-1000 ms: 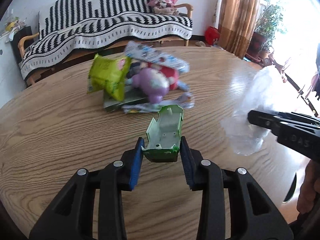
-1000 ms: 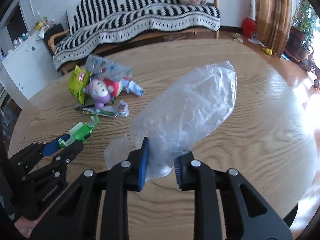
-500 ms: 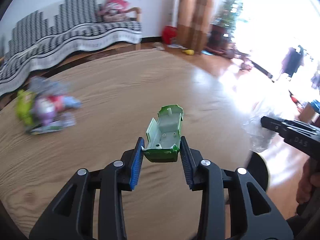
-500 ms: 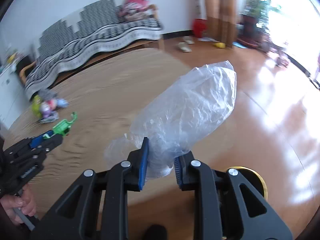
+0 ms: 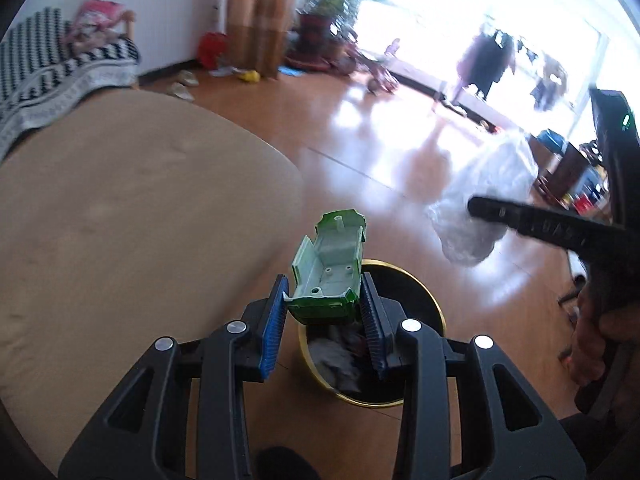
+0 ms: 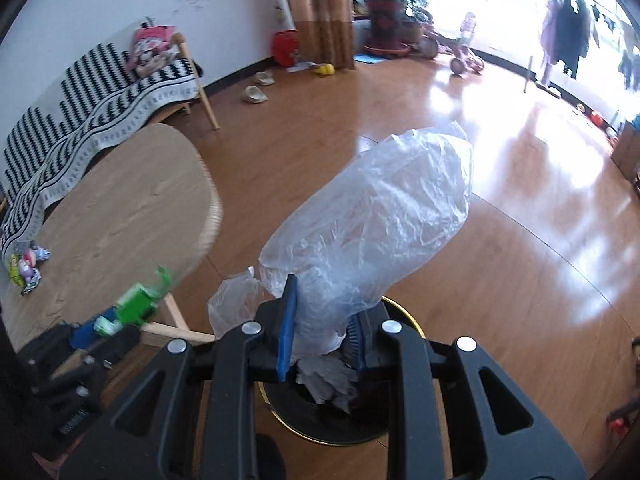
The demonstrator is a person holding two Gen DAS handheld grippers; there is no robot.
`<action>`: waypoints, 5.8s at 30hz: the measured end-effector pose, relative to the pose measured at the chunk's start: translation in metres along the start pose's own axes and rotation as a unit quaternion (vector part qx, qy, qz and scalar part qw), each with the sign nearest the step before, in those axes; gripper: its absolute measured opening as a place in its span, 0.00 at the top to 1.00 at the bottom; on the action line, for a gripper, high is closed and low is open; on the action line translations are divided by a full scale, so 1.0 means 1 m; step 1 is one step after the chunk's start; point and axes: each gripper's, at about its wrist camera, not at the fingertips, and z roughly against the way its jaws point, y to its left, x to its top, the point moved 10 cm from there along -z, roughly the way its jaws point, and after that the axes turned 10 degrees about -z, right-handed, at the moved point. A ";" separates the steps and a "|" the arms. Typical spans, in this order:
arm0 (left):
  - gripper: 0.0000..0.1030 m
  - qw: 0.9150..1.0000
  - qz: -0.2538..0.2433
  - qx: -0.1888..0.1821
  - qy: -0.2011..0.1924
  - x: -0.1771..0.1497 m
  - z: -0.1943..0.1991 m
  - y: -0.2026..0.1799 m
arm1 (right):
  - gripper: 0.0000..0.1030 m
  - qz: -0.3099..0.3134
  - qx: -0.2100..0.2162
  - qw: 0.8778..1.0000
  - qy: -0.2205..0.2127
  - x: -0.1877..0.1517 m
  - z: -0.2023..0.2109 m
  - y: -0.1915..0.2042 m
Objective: Collect trash
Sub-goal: 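Carry the green tray and clear plastic bag with both tools over the bin, then open the left tool to drop the tray while the right tool drops the bag, then move both open tools back over the trash pile on the table, then grasp the silver blister pack with the right tool while the left grasps the yellow-green snack bag, then carry the snack bag and blister pack with both tools over the bin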
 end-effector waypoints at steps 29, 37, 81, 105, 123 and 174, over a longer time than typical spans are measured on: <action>0.37 0.998 -0.056 -0.038 0.013 0.013 -0.032 -0.030 | 0.77 -0.006 -0.029 0.996 0.084 -0.032 -0.045 -0.015; 0.32 0.999 -0.035 -0.019 -0.018 0.019 0.007 0.004 | 0.68 0.019 -0.036 0.993 0.112 -0.040 -0.055 -0.004; 0.16 0.903 0.313 0.284 -0.075 -0.180 0.271 0.446 | 0.25 0.281 0.312 0.901 0.112 -0.117 -0.037 0.604; 0.13 0.922 0.264 0.279 -0.054 -0.137 0.208 0.521 | 0.69 0.396 0.361 0.836 0.122 -0.126 -0.073 0.685; 0.12 0.906 0.322 0.274 -0.027 -0.126 0.180 0.570 | 0.69 0.315 0.360 0.870 0.120 -0.106 -0.033 0.589; 0.53 0.999 -0.046 -0.026 0.008 -0.013 -0.010 -0.033 | 0.69 -0.034 0.011 0.998 0.053 -0.033 -0.011 0.005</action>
